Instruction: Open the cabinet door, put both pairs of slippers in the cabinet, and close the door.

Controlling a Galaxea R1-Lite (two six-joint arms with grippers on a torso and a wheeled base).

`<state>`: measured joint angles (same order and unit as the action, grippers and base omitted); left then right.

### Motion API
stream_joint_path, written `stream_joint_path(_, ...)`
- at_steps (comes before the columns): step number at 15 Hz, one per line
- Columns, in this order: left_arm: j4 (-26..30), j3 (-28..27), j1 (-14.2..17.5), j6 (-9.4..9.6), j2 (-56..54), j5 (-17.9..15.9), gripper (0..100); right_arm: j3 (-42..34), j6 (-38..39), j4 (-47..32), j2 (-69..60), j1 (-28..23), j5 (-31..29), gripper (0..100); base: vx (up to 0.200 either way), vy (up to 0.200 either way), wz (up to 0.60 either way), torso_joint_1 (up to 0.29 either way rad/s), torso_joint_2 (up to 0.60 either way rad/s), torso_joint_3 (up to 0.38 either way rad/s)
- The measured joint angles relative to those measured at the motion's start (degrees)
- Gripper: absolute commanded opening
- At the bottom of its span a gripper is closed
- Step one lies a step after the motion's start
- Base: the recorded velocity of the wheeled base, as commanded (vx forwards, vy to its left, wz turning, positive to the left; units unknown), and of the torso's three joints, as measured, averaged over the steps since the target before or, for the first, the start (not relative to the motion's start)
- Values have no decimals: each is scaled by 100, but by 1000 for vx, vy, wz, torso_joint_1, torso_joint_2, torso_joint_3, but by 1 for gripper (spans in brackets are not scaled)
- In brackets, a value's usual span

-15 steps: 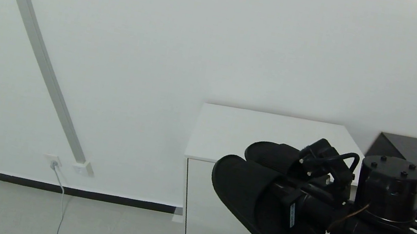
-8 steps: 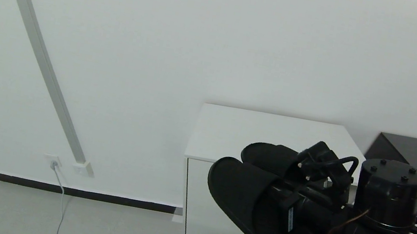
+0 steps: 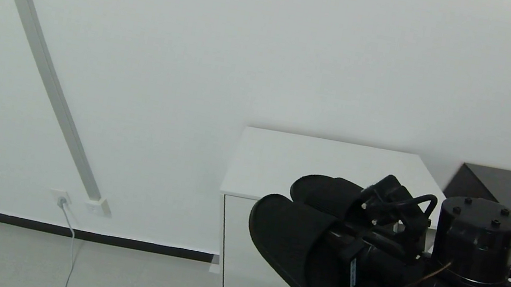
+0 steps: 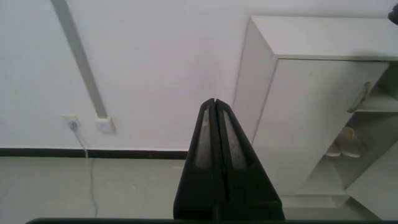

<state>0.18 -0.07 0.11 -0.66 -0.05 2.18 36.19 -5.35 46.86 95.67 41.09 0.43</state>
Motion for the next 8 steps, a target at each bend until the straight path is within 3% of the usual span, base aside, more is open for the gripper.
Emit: stream_joint_path(8,0,-2,2,6,0,-11,0,-10,0,11,-55,-6,105,0,0,-200,0,5,4,3)
